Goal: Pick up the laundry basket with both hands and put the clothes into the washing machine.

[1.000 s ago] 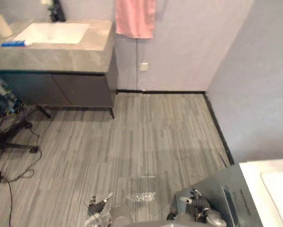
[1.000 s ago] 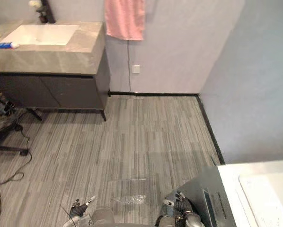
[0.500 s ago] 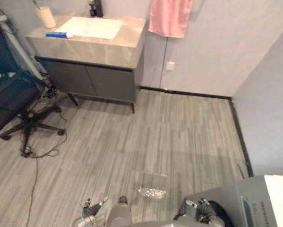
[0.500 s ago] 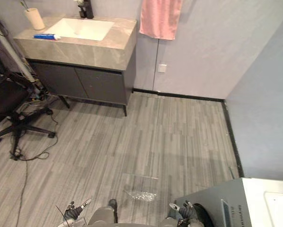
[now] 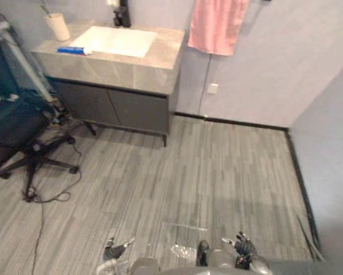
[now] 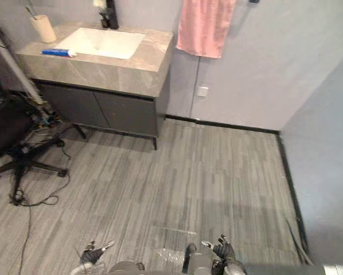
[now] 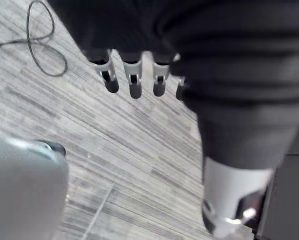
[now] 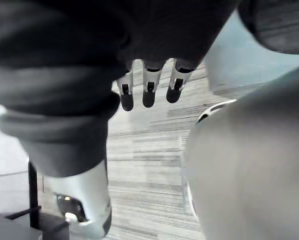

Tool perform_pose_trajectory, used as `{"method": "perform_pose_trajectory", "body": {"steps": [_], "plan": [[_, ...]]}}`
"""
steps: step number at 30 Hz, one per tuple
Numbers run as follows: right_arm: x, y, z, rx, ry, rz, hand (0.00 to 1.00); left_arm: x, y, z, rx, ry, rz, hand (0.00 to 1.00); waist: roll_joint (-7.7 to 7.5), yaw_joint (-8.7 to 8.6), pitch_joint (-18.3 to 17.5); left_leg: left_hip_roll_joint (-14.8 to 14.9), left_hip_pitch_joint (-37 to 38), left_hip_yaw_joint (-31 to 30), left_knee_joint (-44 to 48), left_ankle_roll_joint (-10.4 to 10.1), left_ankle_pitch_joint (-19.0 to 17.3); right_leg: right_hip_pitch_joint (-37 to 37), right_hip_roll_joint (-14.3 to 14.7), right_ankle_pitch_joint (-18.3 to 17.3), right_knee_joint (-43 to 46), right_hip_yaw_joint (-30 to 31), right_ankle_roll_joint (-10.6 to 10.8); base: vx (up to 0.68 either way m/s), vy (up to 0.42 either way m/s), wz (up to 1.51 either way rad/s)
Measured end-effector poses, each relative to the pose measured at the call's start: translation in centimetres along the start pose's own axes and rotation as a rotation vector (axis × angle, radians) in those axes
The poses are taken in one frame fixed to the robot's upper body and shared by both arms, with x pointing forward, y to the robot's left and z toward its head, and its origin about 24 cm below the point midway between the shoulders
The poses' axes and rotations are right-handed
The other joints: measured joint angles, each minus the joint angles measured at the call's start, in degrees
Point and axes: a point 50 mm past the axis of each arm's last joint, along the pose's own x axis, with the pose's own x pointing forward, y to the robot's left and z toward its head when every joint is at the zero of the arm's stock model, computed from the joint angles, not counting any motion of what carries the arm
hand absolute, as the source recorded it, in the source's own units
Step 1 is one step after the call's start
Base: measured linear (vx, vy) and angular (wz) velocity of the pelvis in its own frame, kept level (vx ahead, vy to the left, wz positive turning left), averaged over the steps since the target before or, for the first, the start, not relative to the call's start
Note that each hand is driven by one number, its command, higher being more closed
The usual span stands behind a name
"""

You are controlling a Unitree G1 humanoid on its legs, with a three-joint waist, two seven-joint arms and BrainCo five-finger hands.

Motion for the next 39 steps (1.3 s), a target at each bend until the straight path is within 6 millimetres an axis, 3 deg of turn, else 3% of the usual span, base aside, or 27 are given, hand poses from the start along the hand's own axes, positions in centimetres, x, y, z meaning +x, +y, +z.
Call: {"method": "perform_pose_trajectory", "body": {"steps": [3,4,5,6,9,10,12,15,17,25,28,34,37,39], "plan": [[-0.2,-0.2,-0.1,-0.008,-0.007,0.0,0.0,0.1,-0.1,0.4,-0.029,-0.012,-0.005,0.0,0.68,0.09,0.1,4.34,-6.46,0.07,18.47,-0.61,0.32,3.67,2.1,-3.46,0.64,-1.62,-0.77,0.29,-0.144,0.15],[-0.3,-0.3,0.0,-0.006,-0.014,-0.006,0.0,0.0,0.0,0.5,-0.042,-0.02,0.001,0.0,0.55,0.19,0.44,7.66,-10.01,0.26,28.47,-1.98,1.23,6.38,3.66,-4.74,0.03,-1.35,-1.63,0.29,-0.084,-0.18],[-0.3,-0.3,0.0,-0.006,-0.014,-0.01,0.0,0.0,0.1,0.5,-0.039,-0.022,0.002,0.0,0.5,0.16,0.41,8.53,-10.66,0.69,30.26,-1.66,0.97,7.5,3.99,-4.94,-0.44,-1.0,-1.63,0.28,-0.043,-0.3],[-0.3,-0.2,-0.1,-0.005,-0.008,-0.013,0.0,0.0,0.2,0.5,-0.036,-0.021,0.003,0.0,0.14,0.24,0.37,9.34,-10.67,1.85,29.49,-1.47,0.84,8.81,4.04,-4.93,-1.35,-0.09,-1.61,0.28,0.0,-0.53],[-0.2,-0.1,-0.1,-0.005,-0.001,-0.011,0.0,0.0,0.0,0.4,-0.027,-0.02,0.0,0.0,0.23,0.55,-0.01,8.39,-10.23,0.61,12.07,-1.91,1.15,8.64,3.6,-4.08,-3.31,4.28,-0.23,0.21,0.087,-0.79],[-0.2,-0.6,-0.1,-0.012,0.005,-0.024,0.0,-0.1,-0.4,-0.1,-0.01,-0.001,-0.016,0.0,1.82,0.11,-1.22,7.0,-8.9,-2.36,-0.14,-4.39,6.88,7.63,4.02,-3.24,-4.38,6.1,1.2,0.22,0.206,-0.84],[-0.2,0.0,-0.7,-0.027,0.032,-0.008,0.0,0.1,0.3,-0.1,0.044,0.009,-0.012,0.0,-0.55,-0.07,-2.65,4.76,-6.52,0.29,-3.69,-3.39,8.49,7.94,2.63,-0.52,-7.85,8.71,3.17,0.22,0.199,-0.61],[-0.1,1.2,-0.8,-0.072,0.039,0.033,0.0,0.4,0.8,0.3,0.106,0.002,-0.018,0.0,-2.38,0.12,-3.86,3.68,-5.86,4.68,-4.9,-3.2,8.59,6.68,0.84,1.64,-10.27,12.21,4.4,0.11,0.139,-0.66],[0.1,2.1,-0.2,-0.132,0.026,0.072,0.0,0.5,1.1,0.6,0.139,-0.007,-0.019,0.0,-2.43,-0.19,-3.9,3.51,-5.84,6.6,-4.87,-2.56,8.21,5.43,0.01,3.38,-10.46,11.84,4.91,0.02,0.111,-0.46],[0.2,1.2,-0.5,-0.209,0.035,0.072,0.0,0.4,1.5,0.3,0.156,-0.001,-0.015,0.0,-1.48,0.09,-3.69,2.05,-4.91,6.15,-4.57,-1.54,7.85,8.66,-1.02,3.73,-15.27,10.36,5.49,-0.04,0.023,0.02],[0.2,0.9,-0.5,-0.224,0.038,0.067,0.0,0.3,1.4,0.0,0.163,0.008,-0.018,0.0,-1.31,-0.24,-3.66,1.21,-5.18,3.8,-8.37,-1.59,11.52,8.92,-0.88,4.6,-16.65,7.35,4.97,-0.12,-0.052,0.34],[0.2,-0.3,-0.5,-0.228,0.042,0.031,0.0,0.1,0.8,-0.1,0.166,-0.013,0.01,0.0,-0.57,0.03,-3.38,0.72,-3.25,1.52,-15.37,-2.05,15.12,8.81,-0.97,4.5,-15.32,3.91,4.47,-0.16,-0.026,0.33],[0.1,-0.9,-0.7,-0.168,0.049,-0.016,0.0,0.0,0.9,-0.5,0.169,-0.003,0.029,0.0,-0.07,-0.35,-3.79,-0.32,0.18,1.47,-25.65,-2.11,19.8,8.48,-1.1,4.6,-16.76,2.92,4.37,-0.14,0.007,0.11],[0.1,-1.2,-0.9,-0.113,0.059,-0.044,0.0,-0.1,0.9,-0.6,0.156,0.002,0.036,0.0,-0.07,-0.6,-3.77,-0.62,-0.72,0.93,-26.11,-2.2,19.9,8.24,-1.1,4.6,-17.23,2.28,4.38,-0.09,0.027,0.22]]}}
